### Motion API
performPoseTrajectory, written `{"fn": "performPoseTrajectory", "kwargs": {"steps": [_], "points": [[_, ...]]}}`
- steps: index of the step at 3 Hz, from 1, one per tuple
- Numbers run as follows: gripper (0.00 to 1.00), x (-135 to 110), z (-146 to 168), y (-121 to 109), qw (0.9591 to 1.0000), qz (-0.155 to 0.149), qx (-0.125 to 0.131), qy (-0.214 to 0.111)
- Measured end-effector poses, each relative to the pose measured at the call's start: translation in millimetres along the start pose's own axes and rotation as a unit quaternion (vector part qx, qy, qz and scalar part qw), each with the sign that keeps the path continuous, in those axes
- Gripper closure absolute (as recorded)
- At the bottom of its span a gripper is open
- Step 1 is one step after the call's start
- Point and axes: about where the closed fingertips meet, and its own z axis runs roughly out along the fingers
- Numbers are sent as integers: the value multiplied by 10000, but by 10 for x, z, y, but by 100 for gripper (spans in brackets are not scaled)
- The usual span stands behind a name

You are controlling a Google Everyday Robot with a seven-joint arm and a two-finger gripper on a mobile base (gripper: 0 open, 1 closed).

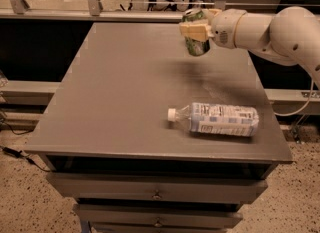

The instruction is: Place green can upright

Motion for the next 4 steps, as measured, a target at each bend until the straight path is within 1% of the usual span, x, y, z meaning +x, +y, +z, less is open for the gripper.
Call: {"fn": "performPoseTrajectory", "kwargs": {"steps": [1,2,3,4], "points": [[100,117,-193,-238,9999,-78,-116,28],[100,213,-316,-350,9994,4,-335,-47],[100,328,-362,-341,9980,236,-524,-276],[100,408,-346,-255,9953,432,-703,-508]]}}
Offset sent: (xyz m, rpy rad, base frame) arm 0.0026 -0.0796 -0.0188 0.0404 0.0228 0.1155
